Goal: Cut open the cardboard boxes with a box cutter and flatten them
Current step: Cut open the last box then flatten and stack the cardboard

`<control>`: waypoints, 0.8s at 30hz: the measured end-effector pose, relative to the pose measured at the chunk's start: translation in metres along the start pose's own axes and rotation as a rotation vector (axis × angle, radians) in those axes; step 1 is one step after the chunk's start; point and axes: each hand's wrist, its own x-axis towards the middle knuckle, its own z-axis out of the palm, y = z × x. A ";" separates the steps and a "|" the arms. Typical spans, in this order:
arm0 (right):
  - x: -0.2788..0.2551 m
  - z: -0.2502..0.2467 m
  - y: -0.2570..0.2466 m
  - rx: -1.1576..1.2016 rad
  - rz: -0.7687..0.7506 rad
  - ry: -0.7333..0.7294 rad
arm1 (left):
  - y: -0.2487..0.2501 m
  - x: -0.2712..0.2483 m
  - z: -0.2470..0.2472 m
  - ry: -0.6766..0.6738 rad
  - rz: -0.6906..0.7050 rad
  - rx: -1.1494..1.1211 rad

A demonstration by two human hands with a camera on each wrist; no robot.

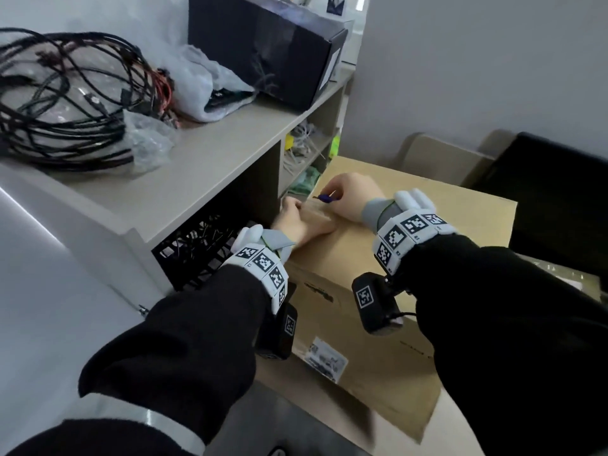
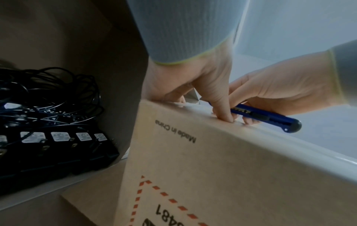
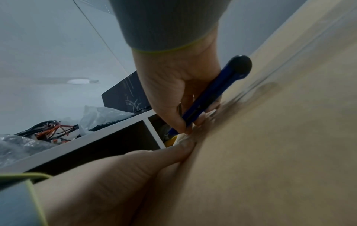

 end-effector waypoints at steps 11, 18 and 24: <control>0.015 0.010 -0.017 -0.133 0.035 -0.019 | 0.001 0.014 0.000 -0.020 -0.032 0.090; 0.018 0.012 -0.019 -0.168 0.102 -0.006 | 0.002 0.017 0.003 0.016 -0.003 0.101; 0.013 0.004 -0.015 -0.184 0.128 -0.002 | 0.005 0.015 0.006 0.023 0.021 0.062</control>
